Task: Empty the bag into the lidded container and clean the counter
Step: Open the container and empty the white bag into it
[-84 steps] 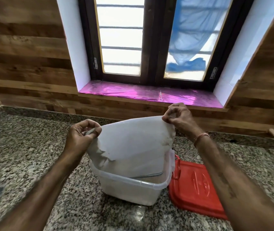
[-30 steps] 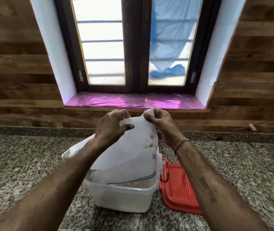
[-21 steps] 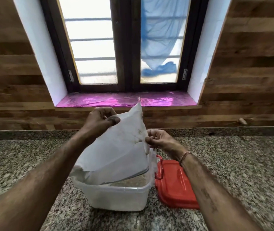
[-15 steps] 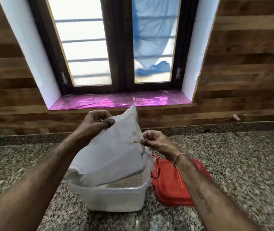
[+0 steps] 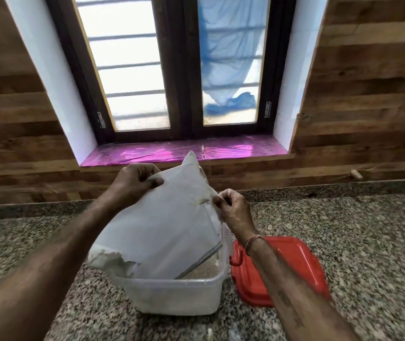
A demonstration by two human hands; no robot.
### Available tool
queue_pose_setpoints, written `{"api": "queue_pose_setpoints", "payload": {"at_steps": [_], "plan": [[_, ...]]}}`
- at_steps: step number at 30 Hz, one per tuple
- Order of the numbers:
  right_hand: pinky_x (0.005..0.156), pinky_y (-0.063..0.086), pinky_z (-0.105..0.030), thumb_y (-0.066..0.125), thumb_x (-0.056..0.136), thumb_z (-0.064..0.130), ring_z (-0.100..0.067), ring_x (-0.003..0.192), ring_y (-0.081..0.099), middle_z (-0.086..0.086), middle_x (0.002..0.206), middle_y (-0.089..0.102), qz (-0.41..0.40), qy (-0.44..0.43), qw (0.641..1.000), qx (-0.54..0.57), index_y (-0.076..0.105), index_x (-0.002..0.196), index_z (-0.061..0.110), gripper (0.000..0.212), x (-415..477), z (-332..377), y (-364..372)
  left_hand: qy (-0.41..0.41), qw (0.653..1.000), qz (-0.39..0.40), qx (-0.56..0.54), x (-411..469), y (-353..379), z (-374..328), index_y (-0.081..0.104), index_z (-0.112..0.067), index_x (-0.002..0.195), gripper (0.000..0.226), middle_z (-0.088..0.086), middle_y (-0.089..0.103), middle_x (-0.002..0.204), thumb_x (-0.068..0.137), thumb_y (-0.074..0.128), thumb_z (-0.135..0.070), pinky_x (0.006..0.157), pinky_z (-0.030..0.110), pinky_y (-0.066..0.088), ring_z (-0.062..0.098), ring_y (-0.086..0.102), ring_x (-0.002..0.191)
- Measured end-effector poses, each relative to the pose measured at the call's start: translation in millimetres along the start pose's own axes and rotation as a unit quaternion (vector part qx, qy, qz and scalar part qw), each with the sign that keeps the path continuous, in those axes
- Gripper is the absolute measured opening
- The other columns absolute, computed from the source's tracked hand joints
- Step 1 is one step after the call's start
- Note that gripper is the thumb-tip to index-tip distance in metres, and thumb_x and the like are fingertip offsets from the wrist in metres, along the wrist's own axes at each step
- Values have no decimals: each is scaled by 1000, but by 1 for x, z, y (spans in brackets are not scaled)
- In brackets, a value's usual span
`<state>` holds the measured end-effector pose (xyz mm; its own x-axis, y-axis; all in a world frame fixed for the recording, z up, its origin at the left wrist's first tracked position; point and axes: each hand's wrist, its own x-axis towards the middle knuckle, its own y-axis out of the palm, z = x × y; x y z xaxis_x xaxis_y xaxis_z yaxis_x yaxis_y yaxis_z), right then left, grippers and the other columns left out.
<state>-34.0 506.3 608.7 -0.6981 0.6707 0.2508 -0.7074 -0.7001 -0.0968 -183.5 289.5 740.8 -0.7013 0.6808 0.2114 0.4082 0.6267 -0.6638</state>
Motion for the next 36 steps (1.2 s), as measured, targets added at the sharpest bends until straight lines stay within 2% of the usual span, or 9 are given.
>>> {"api": "queue_pose_setpoints", "payload": {"at_steps": [3, 7, 11, 17, 20, 24, 28, 32, 36], "plan": [[62, 42, -37, 75, 77, 70, -11, 68, 50, 4, 72, 60, 38, -28, 999, 12, 63, 78, 18, 53, 0, 8, 4, -2, 995, -51, 82, -1, 5, -16, 65, -28, 90, 21, -13, 66, 84, 92, 71, -47, 75, 31, 51, 11, 60, 77], [57, 41, -23, 78, 87, 39, -5, 61, 47, 11, 66, 57, 85, -48, 994, 44, 61, 75, 14, 32, -4, 18, -5, 55, 986, -104, 121, 8, 14, -27, 72, -31, 106, 57, -11, 65, 109, 83, 53, -80, 79, 35, 54, 12, 64, 96], [58, 43, -18, 78, 91, 20, -3, 62, 50, 13, 67, 60, 112, -36, 991, 58, 62, 75, 14, 23, -9, 20, -5, 57, 992, -78, 79, 23, 22, -48, 75, -28, 100, 50, -12, 71, 99, 83, 63, -74, 76, 31, 55, 8, 67, 89], [64, 48, -22, 82, 85, 27, -4, 70, 58, 12, 70, 65, 104, -28, 994, -4, 66, 74, 21, 21, -21, 16, -14, 44, 997, -45, 50, 35, 35, -60, 75, -17, 78, 26, -2, 72, 77, 84, 82, -41, 68, 39, 58, 15, 69, 76], [60, 47, -29, 80, 88, 28, -4, 65, 55, 13, 66, 62, 67, -4, 998, 13, 65, 75, 20, 21, -24, 10, -16, 61, 992, -83, 67, 31, 47, -64, 71, -12, 78, 24, -5, 63, 70, 87, 80, -32, 59, 29, 46, 11, 58, 66], [63, 47, -30, 76, 81, 50, -3, 62, 52, 14, 66, 60, 7, -82, 988, -133, 59, 76, 26, 30, -31, 8, -5, 52, 983, -173, 35, 24, 63, -58, 70, -11, 81, 20, -6, 62, 70, 89, 78, -27, 66, 32, 51, 12, 59, 68], [64, 45, -34, 81, 75, 37, -7, 66, 54, 12, 69, 60, 16, -98, 969, -225, 57, 74, 25, 27, -32, 3, -2, 39, 986, -164, 9, 23, 62, -60, 72, -13, 85, 16, -7, 64, 74, 87, 81, -26, 62, 23, 47, 10, 61, 71], [66, 49, -40, 76, 82, 26, -5, 65, 54, -1, 66, 64, 111, -60, 980, -156, 58, 73, 19, 21, -25, 4, -14, 42, 982, -186, -11, 20, 57, -62, 71, -15, 84, 15, -13, 61, 72, 86, 81, -25, 58, 17, 39, -2, 54, 66], [57, 45, -31, 67, 95, 15, -1, 57, 53, 10, 63, 63, 93, 16, 993, -72, 57, 78, 23, 22, -20, 6, -23, 43, 985, -166, 26, 19, 51, -53, 74, -15, 86, 22, -4, 71, 79, 82, 84, -34, 67, 29, 54, 8, 65, 72]]}}
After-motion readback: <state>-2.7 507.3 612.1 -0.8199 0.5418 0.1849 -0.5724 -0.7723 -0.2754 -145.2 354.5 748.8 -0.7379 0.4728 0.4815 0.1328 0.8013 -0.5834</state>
